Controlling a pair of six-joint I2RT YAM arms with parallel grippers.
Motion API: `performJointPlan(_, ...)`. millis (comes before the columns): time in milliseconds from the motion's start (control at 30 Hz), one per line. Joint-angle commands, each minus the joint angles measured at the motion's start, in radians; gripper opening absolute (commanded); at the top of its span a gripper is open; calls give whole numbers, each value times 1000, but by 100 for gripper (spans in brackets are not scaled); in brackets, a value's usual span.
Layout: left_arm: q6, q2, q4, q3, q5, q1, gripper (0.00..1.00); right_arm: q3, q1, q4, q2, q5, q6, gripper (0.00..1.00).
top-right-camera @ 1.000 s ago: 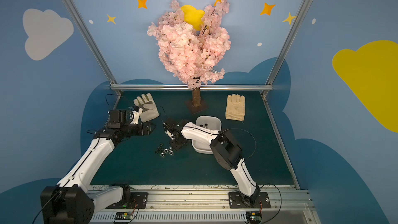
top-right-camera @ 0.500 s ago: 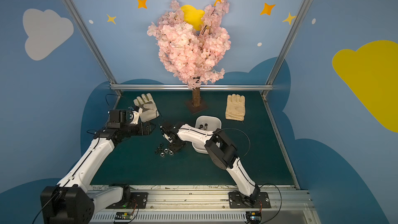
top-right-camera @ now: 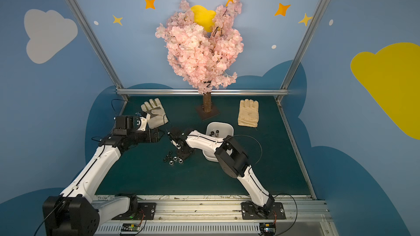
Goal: Put the nuts on the desktop into the storage box
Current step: Pick up the nut from the center of the board, then place the nut in the storage box.
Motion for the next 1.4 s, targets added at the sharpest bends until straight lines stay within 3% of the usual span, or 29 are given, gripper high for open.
performJointPlan(0,-1,0,-2,3,8,1,100,-43,-42,37,-111,22,42,18)
performJointPlan(333,-1,2,-1,3,10,1,100,-320,-296,175,-412,32,102,19)
performJointPlan(667,-1,1,-2,2,7,2,100,-299,-522,77,-296,78,131,18)
performJointPlan(867,1,5,-4,1,4,0,100,-240,-541,60,-218,62,98,21)
performJointPlan(1000,1,3,-2,-1,-3,-3,100,-218,-536,55,-196,54,88,30)
performJointPlan(1167,1,7,-2,1,-1,-2,100,-217,-509,46,-234,74,82,45)
performJointPlan(1367,0,5,-1,-2,-9,-3,100,-227,-399,33,-346,89,71,47)
